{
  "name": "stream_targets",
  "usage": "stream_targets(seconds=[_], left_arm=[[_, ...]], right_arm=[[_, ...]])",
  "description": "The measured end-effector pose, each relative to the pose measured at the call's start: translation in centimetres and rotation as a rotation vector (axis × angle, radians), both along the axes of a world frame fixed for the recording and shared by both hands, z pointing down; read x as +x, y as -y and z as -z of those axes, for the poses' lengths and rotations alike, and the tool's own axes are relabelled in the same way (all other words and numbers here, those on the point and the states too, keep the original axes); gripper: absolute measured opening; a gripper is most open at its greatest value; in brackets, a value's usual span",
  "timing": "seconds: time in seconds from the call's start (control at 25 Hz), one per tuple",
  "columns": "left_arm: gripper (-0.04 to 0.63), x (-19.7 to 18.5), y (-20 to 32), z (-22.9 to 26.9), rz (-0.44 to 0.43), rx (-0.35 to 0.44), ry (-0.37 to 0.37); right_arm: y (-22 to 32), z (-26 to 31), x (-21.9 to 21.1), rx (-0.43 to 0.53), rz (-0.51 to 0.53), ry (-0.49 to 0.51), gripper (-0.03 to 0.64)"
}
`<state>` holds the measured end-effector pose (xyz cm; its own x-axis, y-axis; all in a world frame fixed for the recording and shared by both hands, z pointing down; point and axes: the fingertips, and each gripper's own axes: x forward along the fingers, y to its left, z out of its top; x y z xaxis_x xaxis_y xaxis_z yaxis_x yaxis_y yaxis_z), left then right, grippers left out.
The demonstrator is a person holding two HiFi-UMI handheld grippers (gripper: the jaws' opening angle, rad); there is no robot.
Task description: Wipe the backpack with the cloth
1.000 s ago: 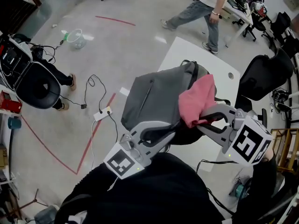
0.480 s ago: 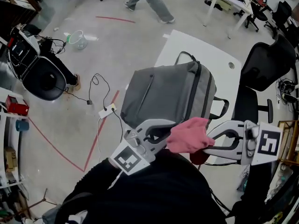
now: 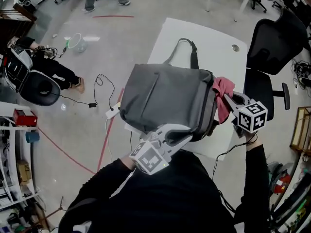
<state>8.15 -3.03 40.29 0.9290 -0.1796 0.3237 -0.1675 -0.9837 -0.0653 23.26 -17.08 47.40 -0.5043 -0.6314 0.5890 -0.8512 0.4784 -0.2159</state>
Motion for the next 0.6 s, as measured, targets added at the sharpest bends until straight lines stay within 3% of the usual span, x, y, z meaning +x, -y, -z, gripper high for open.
stream_targets(seconds=[0.16, 0.28, 0.4, 0.48, 0.6], left_arm=[[0.058, 3.1, -2.5, -6.6, -0.13, -0.156, 0.152], [0.07, 5.0, -4.3, -11.1, -0.176, -0.238, 0.272], [0.098, 6.1, -4.3, -12.4, -0.145, -0.225, 0.327], [0.158, 6.4, -3.4, -11.6, -0.112, -0.191, 0.337], [0.215, 7.0, -1.0, -8.9, -0.062, -0.164, 0.303]], right_arm=[[-4.6, -5.7, 0.3, -0.134, -0.103, 0.205, 0.037], [-8.0, -8.7, 0.8, -0.211, -0.145, 0.263, 0.038], [-10.0, -9.6, 1.5, -0.222, -0.154, 0.262, 0.037], [-10.7, -9.3, 2.7, -0.205, -0.182, 0.278, 0.037], [-11.7, -9.1, 4.6, -0.188, -0.217, 0.299, 0.038]])
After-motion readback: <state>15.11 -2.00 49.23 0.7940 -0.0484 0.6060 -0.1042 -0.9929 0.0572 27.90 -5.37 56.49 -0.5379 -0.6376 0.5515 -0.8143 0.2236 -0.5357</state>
